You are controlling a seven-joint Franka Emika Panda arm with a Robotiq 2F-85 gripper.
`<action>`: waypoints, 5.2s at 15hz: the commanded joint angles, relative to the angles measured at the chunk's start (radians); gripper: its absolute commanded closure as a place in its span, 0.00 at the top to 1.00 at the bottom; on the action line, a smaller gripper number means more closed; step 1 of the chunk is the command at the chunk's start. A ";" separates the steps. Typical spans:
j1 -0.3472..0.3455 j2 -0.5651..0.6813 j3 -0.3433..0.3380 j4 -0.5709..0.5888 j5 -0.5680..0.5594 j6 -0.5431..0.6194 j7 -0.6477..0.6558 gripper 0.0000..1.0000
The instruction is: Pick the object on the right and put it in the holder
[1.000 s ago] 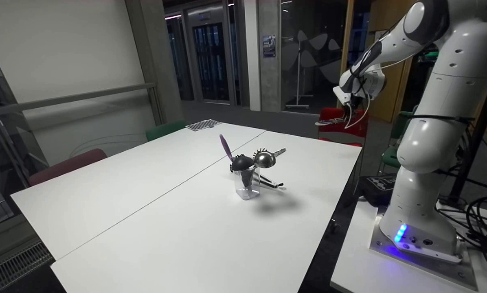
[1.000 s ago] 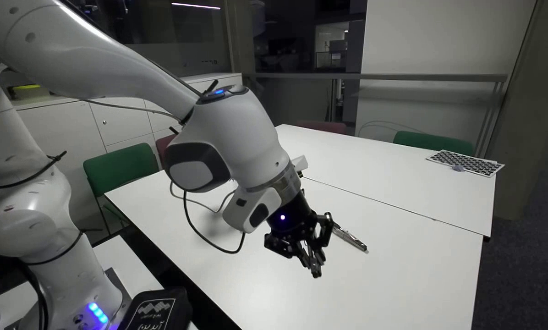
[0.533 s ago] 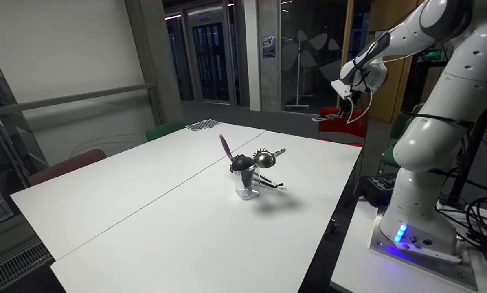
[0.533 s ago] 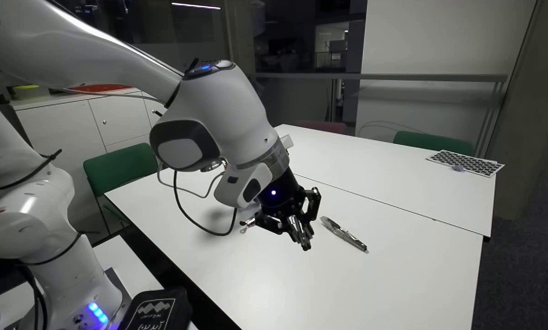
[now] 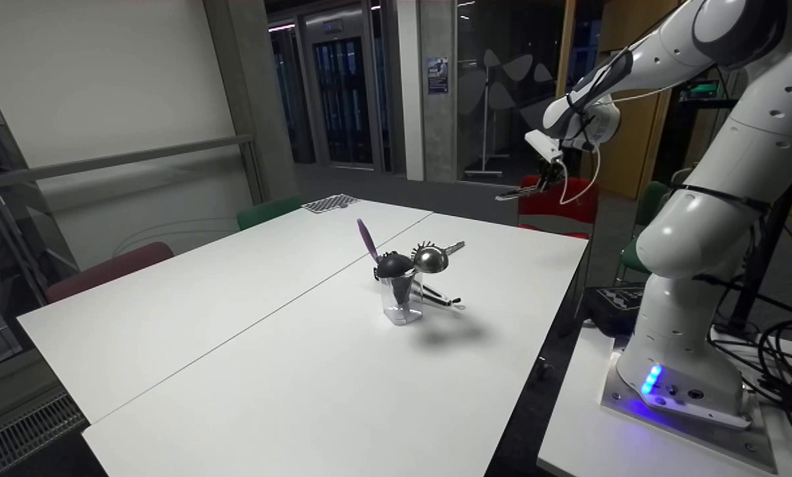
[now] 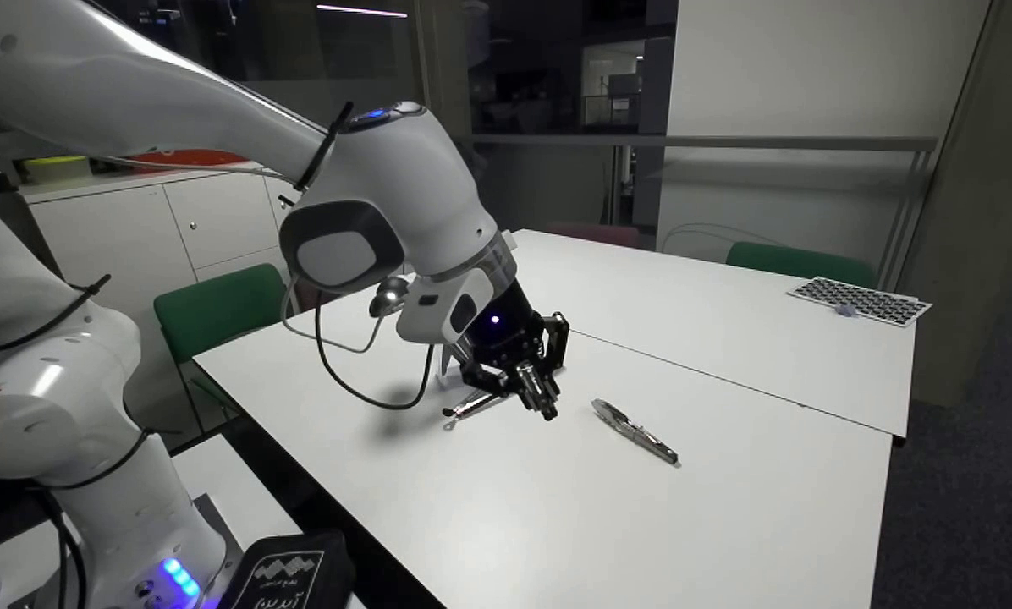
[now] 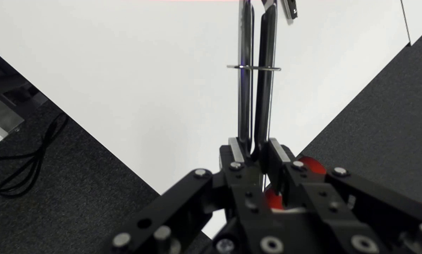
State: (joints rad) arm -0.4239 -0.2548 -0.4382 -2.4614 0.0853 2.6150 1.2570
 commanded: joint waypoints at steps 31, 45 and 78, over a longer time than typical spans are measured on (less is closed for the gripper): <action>-0.365 -0.184 0.406 -0.069 -0.780 0.034 0.670 0.05; -0.006 -0.432 0.544 -0.115 -1.317 -0.244 0.953 0.05; 0.438 0.188 0.515 0.251 -1.307 -0.253 0.856 0.05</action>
State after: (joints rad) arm 0.0029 -0.1502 0.0789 -2.2929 -1.2121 2.3948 2.1407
